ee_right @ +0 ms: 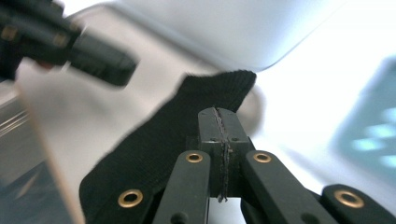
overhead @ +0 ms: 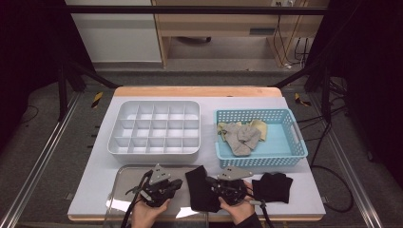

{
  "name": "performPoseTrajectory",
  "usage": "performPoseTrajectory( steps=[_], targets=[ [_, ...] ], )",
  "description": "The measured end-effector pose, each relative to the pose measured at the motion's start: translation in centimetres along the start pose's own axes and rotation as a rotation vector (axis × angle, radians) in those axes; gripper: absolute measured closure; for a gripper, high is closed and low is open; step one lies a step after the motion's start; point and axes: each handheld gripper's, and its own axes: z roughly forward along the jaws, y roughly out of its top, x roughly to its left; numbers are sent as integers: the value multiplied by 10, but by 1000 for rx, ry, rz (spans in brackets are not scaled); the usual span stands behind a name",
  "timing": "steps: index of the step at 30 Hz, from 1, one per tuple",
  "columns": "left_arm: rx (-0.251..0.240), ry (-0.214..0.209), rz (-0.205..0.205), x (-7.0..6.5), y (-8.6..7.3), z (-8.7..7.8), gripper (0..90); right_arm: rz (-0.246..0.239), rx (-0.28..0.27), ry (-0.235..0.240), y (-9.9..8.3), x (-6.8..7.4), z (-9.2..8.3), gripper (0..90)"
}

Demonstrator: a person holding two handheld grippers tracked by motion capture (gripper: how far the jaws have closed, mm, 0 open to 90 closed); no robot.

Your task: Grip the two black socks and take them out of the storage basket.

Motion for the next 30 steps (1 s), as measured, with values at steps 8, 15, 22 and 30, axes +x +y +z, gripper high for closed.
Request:
performPoseTrajectory(
  steps=[8, 15, 22, 30],
  targets=[
    [-16, 23, -34, 11, 2, -8, 847, -69, -77, 122, 7, 15, -8, 900],
    [-47, 57, -92, 29, 2, -22, 837, -117, -7, 267, 0, 45, 13, 900],
    [-62, 68, -116, 37, 2, -31, 804, -137, 78, 362, -9, 61, 26, 890],
    [-23, 44, -107, 32, -4, -28, 686, -145, 120, 403, -12, 66, 28, 826]
  ],
)
